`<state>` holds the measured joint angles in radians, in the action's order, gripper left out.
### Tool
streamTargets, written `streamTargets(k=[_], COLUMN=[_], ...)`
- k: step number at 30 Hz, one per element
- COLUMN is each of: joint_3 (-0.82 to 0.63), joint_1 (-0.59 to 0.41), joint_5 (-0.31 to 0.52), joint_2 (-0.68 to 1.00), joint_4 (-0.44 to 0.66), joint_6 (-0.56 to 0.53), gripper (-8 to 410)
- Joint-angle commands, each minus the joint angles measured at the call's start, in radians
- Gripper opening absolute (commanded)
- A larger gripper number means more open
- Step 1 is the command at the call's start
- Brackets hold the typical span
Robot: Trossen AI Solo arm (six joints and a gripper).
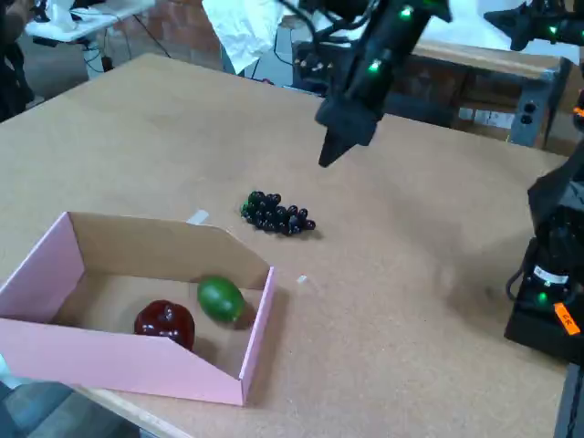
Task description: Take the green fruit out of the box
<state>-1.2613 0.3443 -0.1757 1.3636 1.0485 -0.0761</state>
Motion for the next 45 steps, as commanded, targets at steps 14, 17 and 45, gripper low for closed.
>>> streamTargets(k=[14, 17, 45], joint_3=[-0.187, -0.208, -0.404], joint_1=[0.057, 0.057, 0.061], joint_5=[0.073, 0.074, 0.102], joint_2=[0.204, 0.238, 0.465], joint_4=[0.105, 0.108, 0.097], joint_6=[0.178, 0.195, 0.452], gripper=[0, 0, 0])
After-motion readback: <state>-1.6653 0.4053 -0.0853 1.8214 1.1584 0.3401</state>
